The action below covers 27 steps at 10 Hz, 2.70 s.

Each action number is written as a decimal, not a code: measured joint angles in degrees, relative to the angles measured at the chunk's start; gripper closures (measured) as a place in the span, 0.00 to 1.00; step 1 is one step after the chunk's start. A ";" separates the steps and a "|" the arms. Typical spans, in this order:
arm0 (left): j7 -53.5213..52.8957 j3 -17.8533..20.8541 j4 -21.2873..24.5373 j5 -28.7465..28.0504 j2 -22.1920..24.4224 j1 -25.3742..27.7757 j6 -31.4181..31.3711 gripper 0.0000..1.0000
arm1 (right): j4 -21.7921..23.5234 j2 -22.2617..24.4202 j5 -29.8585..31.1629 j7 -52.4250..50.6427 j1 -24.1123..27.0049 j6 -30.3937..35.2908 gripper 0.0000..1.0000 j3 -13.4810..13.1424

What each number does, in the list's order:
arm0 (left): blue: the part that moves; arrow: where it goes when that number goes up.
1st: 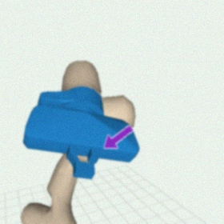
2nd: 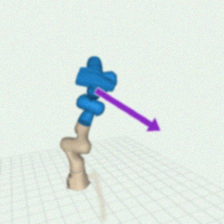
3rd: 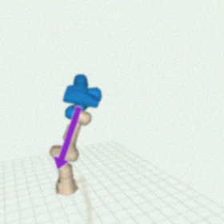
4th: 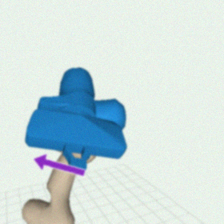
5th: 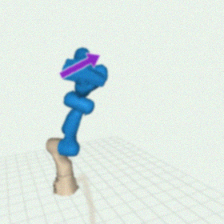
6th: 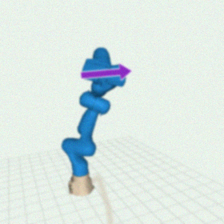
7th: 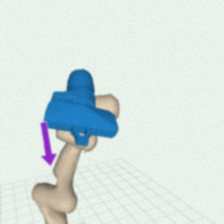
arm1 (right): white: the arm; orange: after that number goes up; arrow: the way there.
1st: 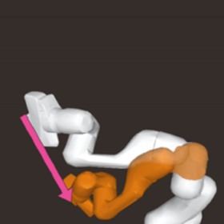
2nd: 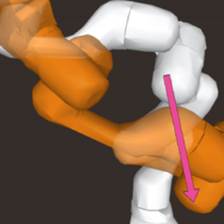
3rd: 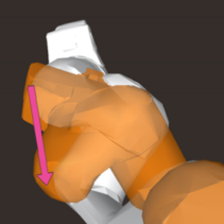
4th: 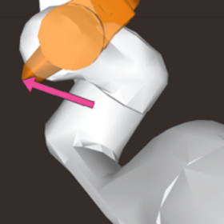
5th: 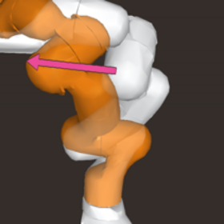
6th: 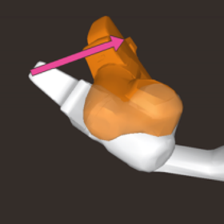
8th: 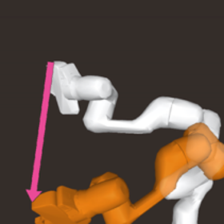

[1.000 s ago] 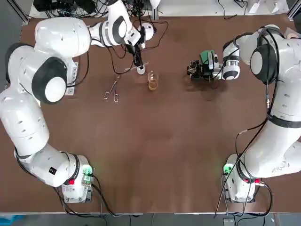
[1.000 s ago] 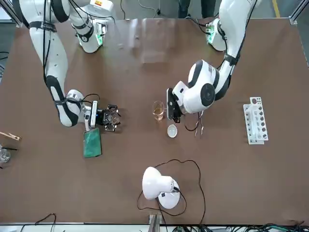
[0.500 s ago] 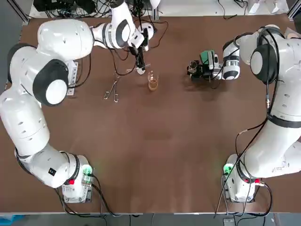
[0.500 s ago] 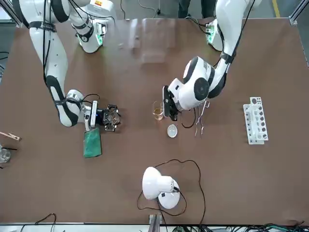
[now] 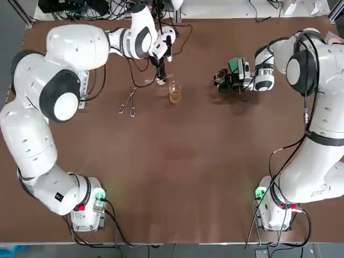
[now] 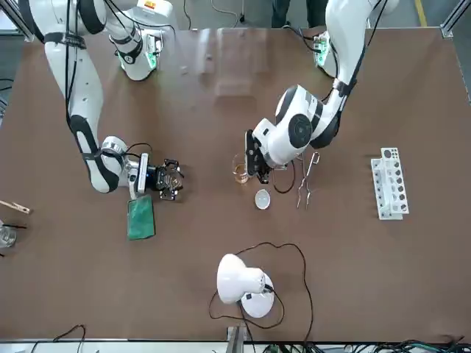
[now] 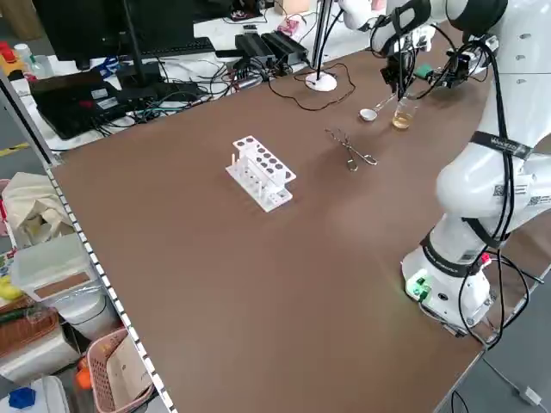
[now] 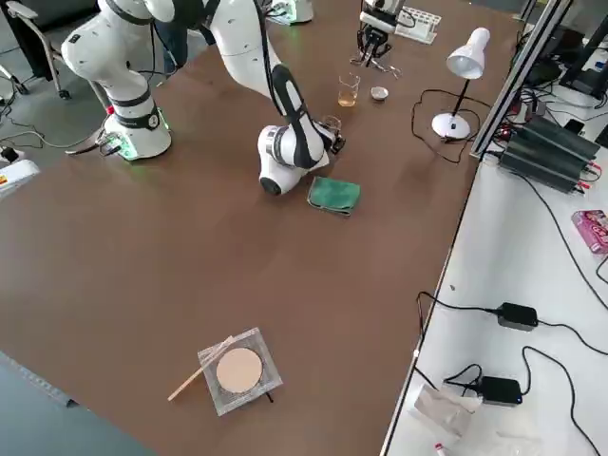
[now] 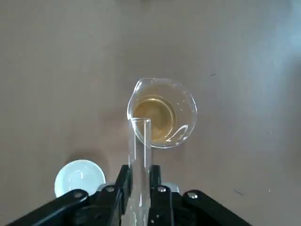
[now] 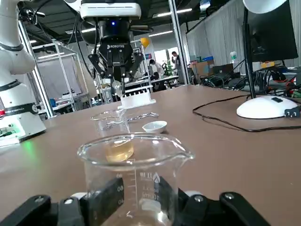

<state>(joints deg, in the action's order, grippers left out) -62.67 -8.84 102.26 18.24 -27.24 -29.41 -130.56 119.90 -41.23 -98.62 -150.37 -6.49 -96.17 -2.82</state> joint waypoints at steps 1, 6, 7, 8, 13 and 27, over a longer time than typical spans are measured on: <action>0.54 0.00 0.05 -1.03 -0.16 -0.18 -0.16 0.79 | 0.00 0.00 0.00 -0.03 0.00 0.00 0.62 0.00; 6.06 0.00 0.06 -5.26 -0.30 -1.53 -0.51 0.79 | 0.01 -0.18 0.00 -0.07 0.00 0.00 0.62 0.00; 7.45 0.00 0.06 -6.24 -0.30 -1.81 -0.52 0.79 | 0.01 -0.22 0.00 -0.08 0.00 0.00 0.62 0.00; 8.54 0.00 0.06 -6.77 -0.30 -2.09 -0.64 0.79 | 0.01 -0.24 0.00 -0.09 0.00 0.00 0.62 0.00; 12.82 0.00 0.15 -11.79 -0.68 -3.24 -1.68 0.79 | 0.01 -0.27 0.00 -0.14 0.00 0.00 0.62 0.00; 19.29 0.01 -0.15 -21.18 -0.79 -5.84 -1.91 0.79 | 0.01 -0.46 -0.01 -0.64 0.01 0.00 0.62 0.00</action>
<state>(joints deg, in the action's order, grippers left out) -43.38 -8.83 102.11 -2.94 -28.04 -35.25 -132.47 119.92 -41.69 -98.62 -151.00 -6.49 -96.17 -2.82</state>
